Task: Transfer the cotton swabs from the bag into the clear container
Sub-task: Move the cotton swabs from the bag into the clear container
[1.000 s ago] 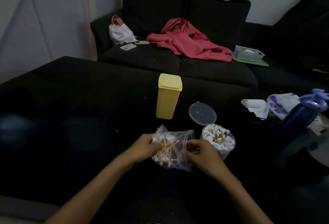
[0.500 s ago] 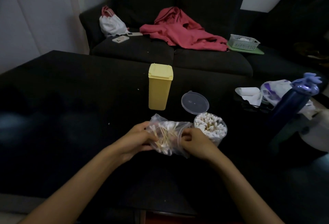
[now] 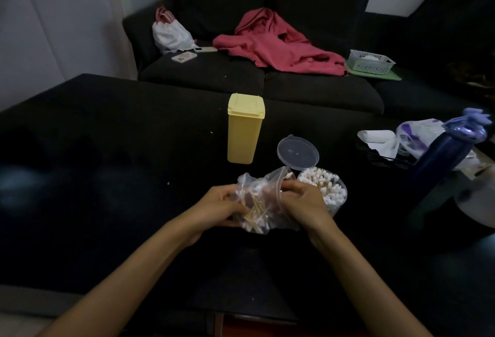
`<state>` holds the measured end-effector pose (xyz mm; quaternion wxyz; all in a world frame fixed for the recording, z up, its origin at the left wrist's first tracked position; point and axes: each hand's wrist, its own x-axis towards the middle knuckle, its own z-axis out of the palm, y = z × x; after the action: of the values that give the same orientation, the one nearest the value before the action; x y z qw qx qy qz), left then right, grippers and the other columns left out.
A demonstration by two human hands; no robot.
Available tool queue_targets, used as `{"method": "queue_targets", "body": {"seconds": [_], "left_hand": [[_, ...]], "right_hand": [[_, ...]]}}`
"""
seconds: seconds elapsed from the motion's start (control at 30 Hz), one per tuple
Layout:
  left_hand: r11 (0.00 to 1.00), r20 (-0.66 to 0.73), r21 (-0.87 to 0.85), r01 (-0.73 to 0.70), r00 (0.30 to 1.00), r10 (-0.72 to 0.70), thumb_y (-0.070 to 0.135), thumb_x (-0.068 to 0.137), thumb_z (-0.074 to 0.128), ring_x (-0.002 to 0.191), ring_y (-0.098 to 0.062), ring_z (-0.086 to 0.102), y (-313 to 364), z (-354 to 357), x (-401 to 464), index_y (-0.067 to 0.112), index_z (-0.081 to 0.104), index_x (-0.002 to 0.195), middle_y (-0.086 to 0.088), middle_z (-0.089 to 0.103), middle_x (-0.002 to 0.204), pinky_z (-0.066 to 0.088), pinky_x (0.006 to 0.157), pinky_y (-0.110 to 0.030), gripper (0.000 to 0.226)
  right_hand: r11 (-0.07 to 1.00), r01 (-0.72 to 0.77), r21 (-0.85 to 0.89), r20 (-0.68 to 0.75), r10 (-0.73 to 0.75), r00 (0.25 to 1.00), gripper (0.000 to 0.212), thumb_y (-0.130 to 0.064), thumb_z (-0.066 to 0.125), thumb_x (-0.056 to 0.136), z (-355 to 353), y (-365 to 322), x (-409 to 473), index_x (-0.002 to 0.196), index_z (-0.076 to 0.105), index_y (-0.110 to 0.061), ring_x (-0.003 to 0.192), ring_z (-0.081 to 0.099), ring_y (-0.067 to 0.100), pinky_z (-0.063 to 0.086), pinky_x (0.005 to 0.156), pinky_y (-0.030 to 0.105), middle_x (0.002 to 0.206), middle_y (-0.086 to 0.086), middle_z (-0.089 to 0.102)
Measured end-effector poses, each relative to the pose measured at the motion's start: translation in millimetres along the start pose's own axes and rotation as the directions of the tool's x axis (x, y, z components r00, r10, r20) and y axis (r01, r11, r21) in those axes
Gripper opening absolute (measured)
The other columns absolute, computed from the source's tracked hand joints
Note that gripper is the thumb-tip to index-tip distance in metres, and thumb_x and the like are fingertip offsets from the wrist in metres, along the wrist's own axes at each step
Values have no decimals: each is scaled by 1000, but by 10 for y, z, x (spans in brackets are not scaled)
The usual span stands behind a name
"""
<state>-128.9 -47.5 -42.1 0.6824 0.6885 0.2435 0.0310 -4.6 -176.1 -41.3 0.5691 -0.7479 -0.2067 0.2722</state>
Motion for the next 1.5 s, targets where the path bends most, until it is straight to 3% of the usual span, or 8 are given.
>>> {"method": "queue_targets", "body": {"seconds": [0.17,0.3,0.43,0.63,0.8,1.0,1.13,1.5], "left_hand": [[996,22,88,-14,1000,12,4,87,61,85,-12,71,-24,6,12,15,70,98,-5,73,94,58,74,-22,18],[1000,3,11,-25,1000,25,26,92,55,85,-7,70,21,22,-13,24,66,103,2,72,96,55,67,-19,15],[997,-19,34,-76,997,77,29,93,54,87,-10,70,32,11,-5,16,67,106,-1,71,99,57,72,-23,23],[996,-46,31,-82,995,83,22,92,56,84,-10,71,9,35,-1,16,70,100,-3,73,93,57,68,-20,18],[998,-206,11,-65,976,66,21,96,52,86,-13,70,18,-96,17,14,69,104,-6,72,97,58,75,-26,20],[999,-181,-33,-11,983,5,22,97,48,68,-2,69,66,-63,-1,8,65,104,-4,70,89,53,55,-14,23],[999,-168,-44,19,985,-26,22,97,48,59,1,67,64,-6,-16,7,64,105,-2,69,82,49,49,-12,23],[997,-161,-49,58,985,-65,22,98,46,60,0,67,77,-69,-15,18,66,100,5,71,72,50,52,-14,20]], "right_hand": [[987,37,-157,101,-21,995,10,-6,74,78,-7,-17,-11,82,66,-10,57,64,11,52,52,18,67,7,68],[972,63,-225,196,-18,980,15,-7,76,74,-93,-78,-14,88,69,-11,79,68,18,56,68,25,86,8,71],[961,78,-265,151,-39,988,16,-19,79,74,-89,-51,-26,89,75,-13,79,71,18,59,75,33,84,6,75],[893,187,-409,107,-156,982,14,-28,80,73,-50,-42,-28,82,77,-17,66,67,6,53,59,18,70,-5,72],[914,156,-374,221,-75,972,12,-18,78,74,-173,-113,-33,85,75,-13,79,70,16,59,72,29,84,4,74],[920,141,-366,174,-81,981,17,-8,66,81,-174,-71,-4,95,70,-14,89,68,16,57,83,35,93,5,72],[917,109,-384,180,-42,983,19,-8,60,84,-154,-70,4,100,58,-16,77,61,11,51,69,28,86,0,65],[846,58,-530,354,159,922,22,-3,54,89,-236,-183,-32,96,73,-12,71,62,8,51,68,16,84,6,71]]}}
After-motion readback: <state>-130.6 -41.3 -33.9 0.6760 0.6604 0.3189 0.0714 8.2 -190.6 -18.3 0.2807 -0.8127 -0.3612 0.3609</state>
